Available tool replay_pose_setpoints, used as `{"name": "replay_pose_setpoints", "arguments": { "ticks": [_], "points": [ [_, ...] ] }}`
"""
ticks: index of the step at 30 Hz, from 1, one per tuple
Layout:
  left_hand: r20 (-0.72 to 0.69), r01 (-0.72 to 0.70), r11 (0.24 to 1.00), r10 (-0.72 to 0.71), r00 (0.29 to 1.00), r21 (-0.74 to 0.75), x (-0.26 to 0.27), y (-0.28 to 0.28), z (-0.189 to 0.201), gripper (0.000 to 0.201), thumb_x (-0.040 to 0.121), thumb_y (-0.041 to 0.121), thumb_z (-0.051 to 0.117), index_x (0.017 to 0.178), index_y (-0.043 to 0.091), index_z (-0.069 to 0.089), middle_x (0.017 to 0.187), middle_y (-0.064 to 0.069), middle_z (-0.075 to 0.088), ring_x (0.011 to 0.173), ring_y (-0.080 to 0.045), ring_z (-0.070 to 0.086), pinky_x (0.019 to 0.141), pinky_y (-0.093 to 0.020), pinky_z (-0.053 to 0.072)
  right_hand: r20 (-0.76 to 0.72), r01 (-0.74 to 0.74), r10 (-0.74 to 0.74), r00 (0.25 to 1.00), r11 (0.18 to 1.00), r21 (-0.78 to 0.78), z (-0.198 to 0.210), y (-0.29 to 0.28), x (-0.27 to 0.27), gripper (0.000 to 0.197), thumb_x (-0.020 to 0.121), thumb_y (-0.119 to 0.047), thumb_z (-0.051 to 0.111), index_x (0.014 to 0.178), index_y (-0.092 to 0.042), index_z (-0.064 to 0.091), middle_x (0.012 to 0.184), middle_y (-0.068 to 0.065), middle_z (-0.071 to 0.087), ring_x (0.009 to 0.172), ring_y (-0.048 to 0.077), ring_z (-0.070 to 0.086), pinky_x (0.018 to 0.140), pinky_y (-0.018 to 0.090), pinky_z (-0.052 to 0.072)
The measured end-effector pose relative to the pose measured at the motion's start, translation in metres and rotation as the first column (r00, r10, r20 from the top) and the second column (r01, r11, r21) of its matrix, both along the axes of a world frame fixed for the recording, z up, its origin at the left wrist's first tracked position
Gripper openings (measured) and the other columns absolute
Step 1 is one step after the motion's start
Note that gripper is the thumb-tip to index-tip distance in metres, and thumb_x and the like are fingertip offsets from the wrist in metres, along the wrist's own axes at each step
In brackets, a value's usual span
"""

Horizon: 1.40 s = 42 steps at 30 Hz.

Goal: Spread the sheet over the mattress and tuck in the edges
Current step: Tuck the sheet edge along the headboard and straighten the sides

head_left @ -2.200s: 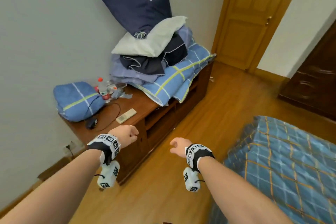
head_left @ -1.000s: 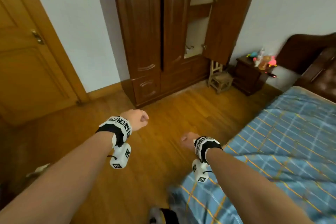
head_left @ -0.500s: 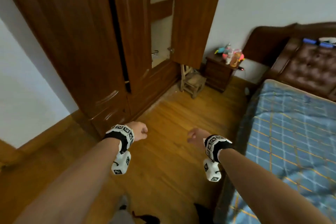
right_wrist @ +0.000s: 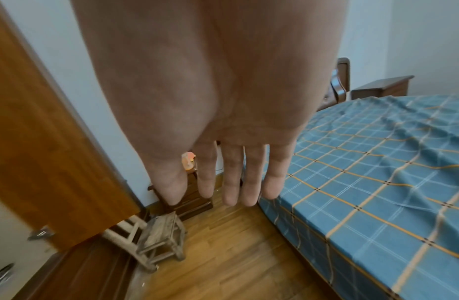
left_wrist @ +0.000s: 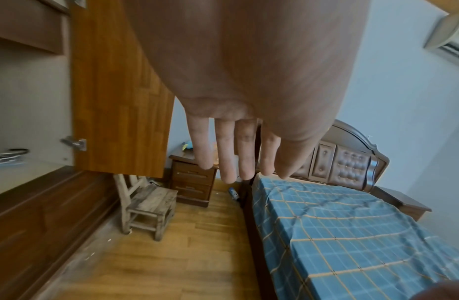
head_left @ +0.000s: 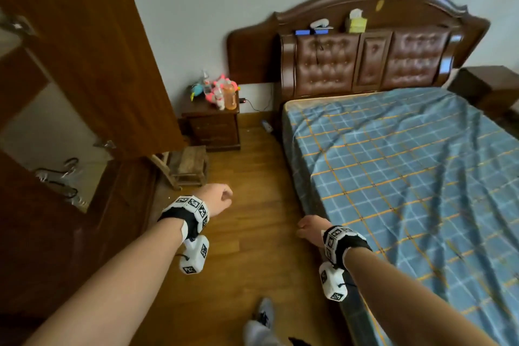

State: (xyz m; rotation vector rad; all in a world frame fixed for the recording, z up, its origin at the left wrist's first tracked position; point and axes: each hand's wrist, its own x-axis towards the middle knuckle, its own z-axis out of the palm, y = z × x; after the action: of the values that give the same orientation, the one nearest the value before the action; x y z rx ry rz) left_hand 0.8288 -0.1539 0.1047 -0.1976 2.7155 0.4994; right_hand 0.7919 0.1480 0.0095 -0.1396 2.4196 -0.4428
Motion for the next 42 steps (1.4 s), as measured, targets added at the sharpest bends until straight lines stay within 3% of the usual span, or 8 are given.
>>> {"name": "replay_pose_setpoints", "arguments": {
  "ticks": [4, 10, 17, 23, 28, 35, 39, 42],
  "points": [
    [0.021, 0.022, 0.999, -0.021, 1.0, -0.025, -0.125, -0.022, -0.004, 0.027, 0.088, 0.04, 0.058, 0.115, 0.035, 0.062, 0.117, 0.014, 0.066, 0.102, -0.011, 0.062, 0.085, -0.027, 0.051, 0.089, 0.023, -0.022, 0.996, 1.0, -0.013, -0.014, -0.027, -0.122, 0.039, 0.082, -0.039, 0.065, 0.115, -0.017, 0.067, 0.116, 0.006, 0.067, 0.109, 0.027, 0.063, 0.088, 0.028, 0.05],
    [0.004, 0.029, 1.0, -0.029, 1.0, 0.008, -0.313, -0.06, -0.007, 0.024, 0.09, 0.04, 0.058, 0.114, 0.035, 0.062, 0.112, 0.014, 0.067, 0.098, -0.01, 0.063, 0.085, -0.029, 0.053, 0.012, 0.031, -0.03, 0.999, 0.999, -0.019, 0.015, -0.062, -0.299, 0.034, 0.088, -0.033, 0.06, 0.119, -0.02, 0.067, 0.122, 0.003, 0.067, 0.115, 0.025, 0.061, 0.095, 0.029, 0.048],
    [0.119, 0.217, 0.976, -0.217, 0.969, 0.018, -0.571, -0.066, -0.055, 0.03, 0.092, 0.04, 0.056, 0.121, 0.033, 0.059, 0.121, 0.011, 0.063, 0.107, -0.015, 0.061, 0.087, -0.028, 0.05, -0.004, 0.294, -0.294, 0.956, 0.956, 0.008, -0.028, -0.051, -0.507, 0.039, 0.087, -0.036, 0.06, 0.123, -0.021, 0.064, 0.126, 0.002, 0.066, 0.117, 0.024, 0.06, 0.1, 0.033, 0.047],
    [0.128, 0.476, 0.879, -0.474, 0.871, 0.019, -0.793, -0.012, -0.072, 0.032, 0.094, 0.034, 0.055, 0.125, 0.028, 0.059, 0.126, 0.002, 0.062, 0.115, -0.022, 0.059, 0.096, -0.036, 0.049, 0.111, 0.618, -0.614, 0.781, 0.786, 0.0, -0.061, -0.036, -0.623, 0.04, 0.09, -0.035, 0.061, 0.126, -0.017, 0.061, 0.127, 0.005, 0.065, 0.117, 0.024, 0.06, 0.102, 0.033, 0.046],
    [0.173, 0.589, 0.806, -0.589, 0.79, 0.057, -0.92, 0.055, -0.083, 0.032, 0.093, 0.033, 0.056, 0.123, 0.026, 0.06, 0.119, 0.0, 0.065, 0.104, -0.021, 0.063, 0.092, -0.037, 0.051, 0.18, 0.767, -0.755, 0.63, 0.641, 0.005, -0.078, -0.023, -0.705, 0.044, 0.09, -0.042, 0.06, 0.127, -0.019, 0.059, 0.128, 0.004, 0.063, 0.117, 0.024, 0.059, 0.1, 0.031, 0.046],
    [0.227, 0.605, 0.793, -0.579, 0.783, -0.064, -1.067, 0.102, -0.196, 0.03, 0.093, 0.029, 0.054, 0.122, 0.03, 0.059, 0.125, 0.003, 0.061, 0.11, -0.023, 0.06, 0.091, -0.038, 0.051, 0.226, 0.848, -0.827, 0.515, 0.529, 0.002, -0.177, 0.001, -0.859, 0.052, 0.09, -0.045, 0.058, 0.134, -0.017, 0.053, 0.131, 0.008, 0.061, 0.121, 0.029, 0.057, 0.101, 0.035, 0.045],
    [0.318, 0.491, 0.871, -0.465, 0.826, -0.004, -1.111, 0.113, -0.284, 0.039, 0.092, 0.027, 0.058, 0.13, 0.023, 0.052, 0.133, -0.003, 0.056, 0.114, -0.027, 0.058, 0.097, -0.039, 0.049, 0.265, 0.925, -0.892, 0.367, 0.381, 0.0, -0.257, -0.007, -0.912, 0.071, 0.087, -0.053, 0.06, 0.142, -0.016, 0.034, 0.133, 0.015, 0.054, 0.116, 0.035, 0.058, 0.095, 0.043, 0.048],
    [0.408, 0.419, 0.908, -0.394, 0.824, 0.031, -1.13, 0.121, -0.347, 0.052, 0.088, 0.027, 0.065, 0.135, 0.018, 0.046, 0.127, -0.011, 0.057, 0.106, -0.031, 0.062, 0.092, -0.041, 0.053, 0.281, 0.942, -0.913, 0.295, 0.328, 0.077, -0.315, -0.019, -0.931, 0.075, 0.085, -0.054, 0.061, 0.138, -0.007, 0.035, 0.139, 0.018, 0.047, 0.124, 0.037, 0.051, 0.102, 0.047, 0.044]
  ]
}}
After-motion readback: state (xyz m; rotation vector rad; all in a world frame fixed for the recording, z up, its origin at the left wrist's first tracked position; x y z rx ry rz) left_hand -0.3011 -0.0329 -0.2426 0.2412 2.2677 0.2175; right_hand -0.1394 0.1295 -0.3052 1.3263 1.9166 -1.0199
